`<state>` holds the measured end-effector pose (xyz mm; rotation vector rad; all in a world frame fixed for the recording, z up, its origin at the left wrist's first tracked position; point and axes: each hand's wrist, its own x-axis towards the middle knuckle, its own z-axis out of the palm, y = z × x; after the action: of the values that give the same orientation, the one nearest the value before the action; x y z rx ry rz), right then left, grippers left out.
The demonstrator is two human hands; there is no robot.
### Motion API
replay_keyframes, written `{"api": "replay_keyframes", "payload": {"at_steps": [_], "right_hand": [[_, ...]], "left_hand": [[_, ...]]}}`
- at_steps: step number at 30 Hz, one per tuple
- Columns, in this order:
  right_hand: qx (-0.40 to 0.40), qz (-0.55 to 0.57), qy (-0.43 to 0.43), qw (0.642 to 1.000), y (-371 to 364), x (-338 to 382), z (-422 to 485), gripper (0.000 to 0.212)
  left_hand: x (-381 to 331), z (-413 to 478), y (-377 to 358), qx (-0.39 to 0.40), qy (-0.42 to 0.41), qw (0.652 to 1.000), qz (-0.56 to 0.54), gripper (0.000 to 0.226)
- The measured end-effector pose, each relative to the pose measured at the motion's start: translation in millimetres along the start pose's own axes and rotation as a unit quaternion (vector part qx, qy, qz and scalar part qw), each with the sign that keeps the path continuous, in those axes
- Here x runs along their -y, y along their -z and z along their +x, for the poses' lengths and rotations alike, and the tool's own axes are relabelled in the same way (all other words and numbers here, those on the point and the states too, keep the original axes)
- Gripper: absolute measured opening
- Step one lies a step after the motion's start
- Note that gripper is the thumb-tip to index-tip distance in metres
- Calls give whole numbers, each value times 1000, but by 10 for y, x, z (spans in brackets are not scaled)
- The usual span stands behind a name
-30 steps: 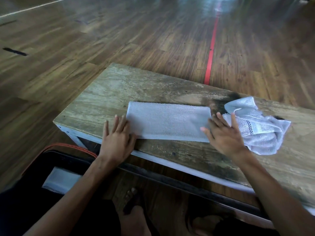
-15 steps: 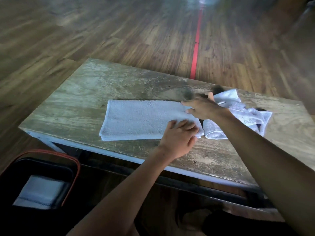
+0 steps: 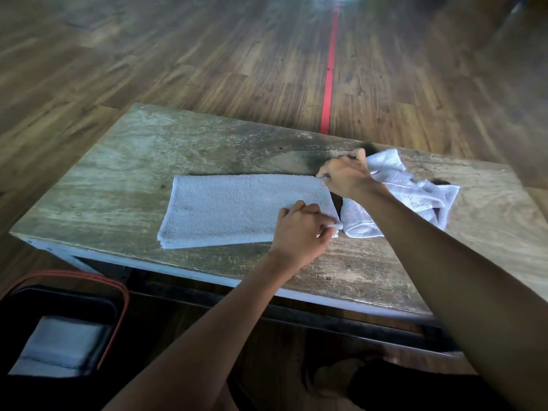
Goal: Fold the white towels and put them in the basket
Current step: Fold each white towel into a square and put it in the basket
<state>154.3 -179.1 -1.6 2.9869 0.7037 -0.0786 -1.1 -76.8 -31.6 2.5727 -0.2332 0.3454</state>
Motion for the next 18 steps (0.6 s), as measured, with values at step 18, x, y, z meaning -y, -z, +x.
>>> {"api": "replay_keyframes", "payload": {"at_steps": [18], "right_hand": [[11, -29, -11, 999, 81, 109, 27, 26]], "left_hand": [[-26, 141, 75, 91, -19, 992, 86, 28]]}}
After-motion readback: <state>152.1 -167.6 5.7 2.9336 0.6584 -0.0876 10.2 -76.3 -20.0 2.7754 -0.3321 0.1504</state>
